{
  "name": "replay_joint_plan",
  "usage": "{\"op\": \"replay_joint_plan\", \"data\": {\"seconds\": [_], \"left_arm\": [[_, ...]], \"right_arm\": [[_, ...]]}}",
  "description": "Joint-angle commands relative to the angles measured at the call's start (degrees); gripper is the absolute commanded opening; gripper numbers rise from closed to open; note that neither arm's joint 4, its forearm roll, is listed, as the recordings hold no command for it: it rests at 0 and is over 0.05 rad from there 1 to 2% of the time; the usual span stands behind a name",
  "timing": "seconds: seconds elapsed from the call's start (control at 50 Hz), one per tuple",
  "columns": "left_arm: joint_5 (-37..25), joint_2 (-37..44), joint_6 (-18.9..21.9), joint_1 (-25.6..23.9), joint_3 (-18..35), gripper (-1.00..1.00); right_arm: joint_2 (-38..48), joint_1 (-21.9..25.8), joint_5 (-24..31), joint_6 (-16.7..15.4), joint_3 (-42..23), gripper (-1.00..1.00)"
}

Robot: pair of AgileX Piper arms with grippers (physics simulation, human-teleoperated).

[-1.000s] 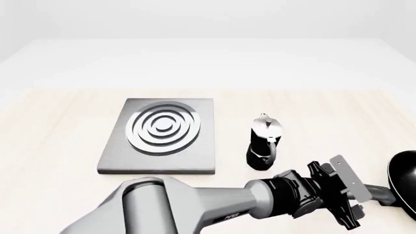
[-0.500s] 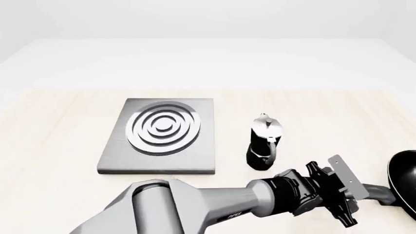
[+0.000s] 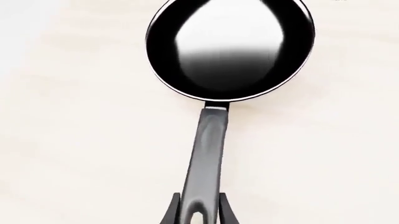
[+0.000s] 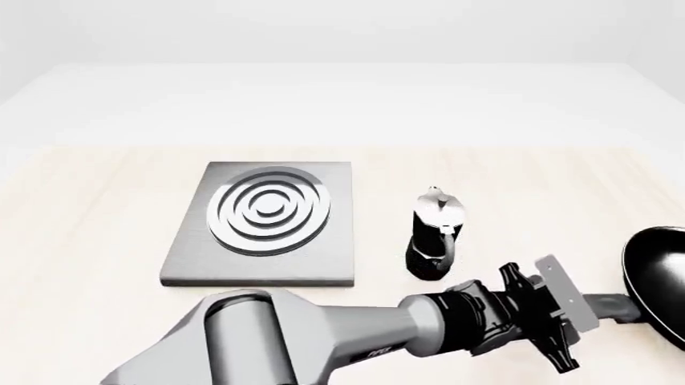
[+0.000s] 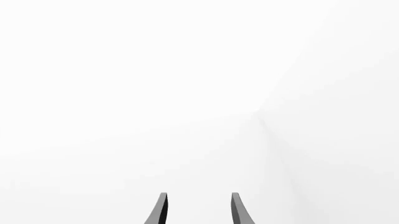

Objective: Put the frying pan on the stove.

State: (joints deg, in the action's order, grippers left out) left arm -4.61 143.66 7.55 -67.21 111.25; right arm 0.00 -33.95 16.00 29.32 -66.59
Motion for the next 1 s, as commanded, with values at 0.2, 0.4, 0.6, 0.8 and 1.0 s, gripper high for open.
{"op": "replay_joint_plan", "data": {"seconds": [0.2,0.4,0.6,0.8,1.0], "left_arm": [[5.48,-11.44,0.32,0.47,-8.46,-1.0],[8.7,-16.73,-0.67,0.18,-12.93,-1.0],[8.47,-18.66,-0.28,1.48,-12.45,-1.0],[4.22,-16.02,1.82,5.11,-6.08,-1.0],[0.08,-11.32,3.31,8.21,1.23,-1.0]], "right_arm": [[0.0,-0.52,-2.46,0.73,2.13,1.0],[0.0,-0.87,-3.7,1.05,3.4,1.0],[0.0,-0.76,-4.1,1.0,3.74,1.0],[0.0,-0.85,-4.29,1.15,3.84,1.0],[0.0,-0.74,-4.11,1.07,3.76,1.0]]}}
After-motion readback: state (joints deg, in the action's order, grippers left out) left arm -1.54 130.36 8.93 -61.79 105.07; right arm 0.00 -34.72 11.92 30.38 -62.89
